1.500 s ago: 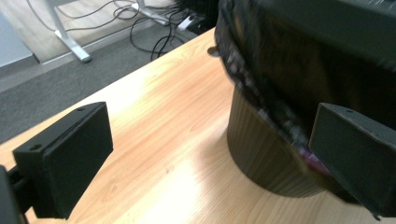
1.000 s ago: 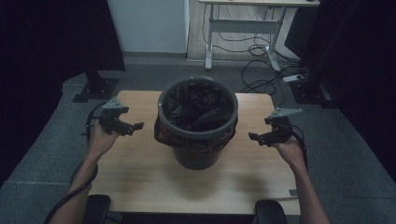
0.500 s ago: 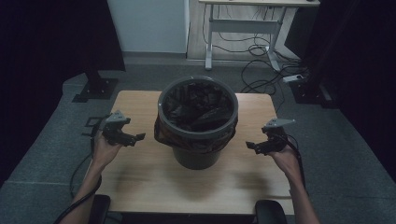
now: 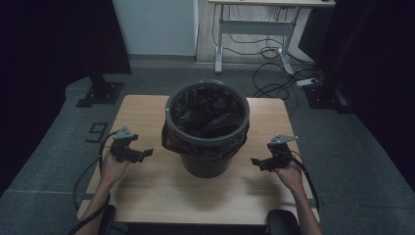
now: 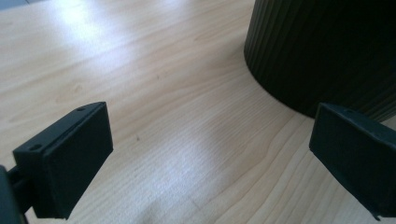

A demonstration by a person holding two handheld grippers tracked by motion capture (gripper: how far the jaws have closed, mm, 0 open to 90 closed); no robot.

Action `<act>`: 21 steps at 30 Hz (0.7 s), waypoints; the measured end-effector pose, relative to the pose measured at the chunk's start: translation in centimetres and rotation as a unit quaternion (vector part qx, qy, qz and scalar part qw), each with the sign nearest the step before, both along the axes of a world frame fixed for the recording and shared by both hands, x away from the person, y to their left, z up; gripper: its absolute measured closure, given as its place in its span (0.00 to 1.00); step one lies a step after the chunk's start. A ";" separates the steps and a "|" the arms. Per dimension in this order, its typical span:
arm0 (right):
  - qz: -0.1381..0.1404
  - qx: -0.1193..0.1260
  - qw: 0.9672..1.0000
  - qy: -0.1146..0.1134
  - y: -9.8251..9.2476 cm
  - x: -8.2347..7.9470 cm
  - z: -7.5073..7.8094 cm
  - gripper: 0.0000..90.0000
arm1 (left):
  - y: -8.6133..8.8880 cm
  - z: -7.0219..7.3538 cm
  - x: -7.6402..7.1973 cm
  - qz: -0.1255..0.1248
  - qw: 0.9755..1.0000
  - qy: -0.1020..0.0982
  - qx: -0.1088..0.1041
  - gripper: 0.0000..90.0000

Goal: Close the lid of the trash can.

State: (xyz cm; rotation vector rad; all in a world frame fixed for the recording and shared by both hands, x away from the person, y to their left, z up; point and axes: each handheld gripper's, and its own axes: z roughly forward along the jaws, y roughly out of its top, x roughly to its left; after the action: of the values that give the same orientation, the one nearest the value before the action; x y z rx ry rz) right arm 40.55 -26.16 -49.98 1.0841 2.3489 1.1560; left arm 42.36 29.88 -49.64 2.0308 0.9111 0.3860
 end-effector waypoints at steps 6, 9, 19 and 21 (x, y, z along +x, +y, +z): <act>-0.008 0.001 1.000 0.008 0.2 -0.2 -1.8 0.00 | 0.0 -1.7 -0.1 0.004 1.000 0.009 0.007 0.00; -0.010 -0.001 1.000 0.010 0.2 -0.3 -2.8 0.00 | -0.1 -2.3 -0.2 0.003 1.000 0.013 0.015 0.00; -0.009 -0.019 0.999 0.027 0.7 -0.8 -5.7 0.00 | -1.1 -4.3 -0.2 -0.007 0.998 0.034 0.048 0.00; -0.009 -0.025 0.999 0.025 0.8 -0.9 -5.7 0.00 | -1.4 -4.7 -0.2 -0.010 0.997 0.039 0.059 0.00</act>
State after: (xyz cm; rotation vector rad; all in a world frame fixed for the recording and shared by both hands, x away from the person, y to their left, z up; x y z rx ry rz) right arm 39.65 -25.34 -55.64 1.1268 2.3882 1.0709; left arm 42.19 28.49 -54.31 2.1732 0.9343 0.3602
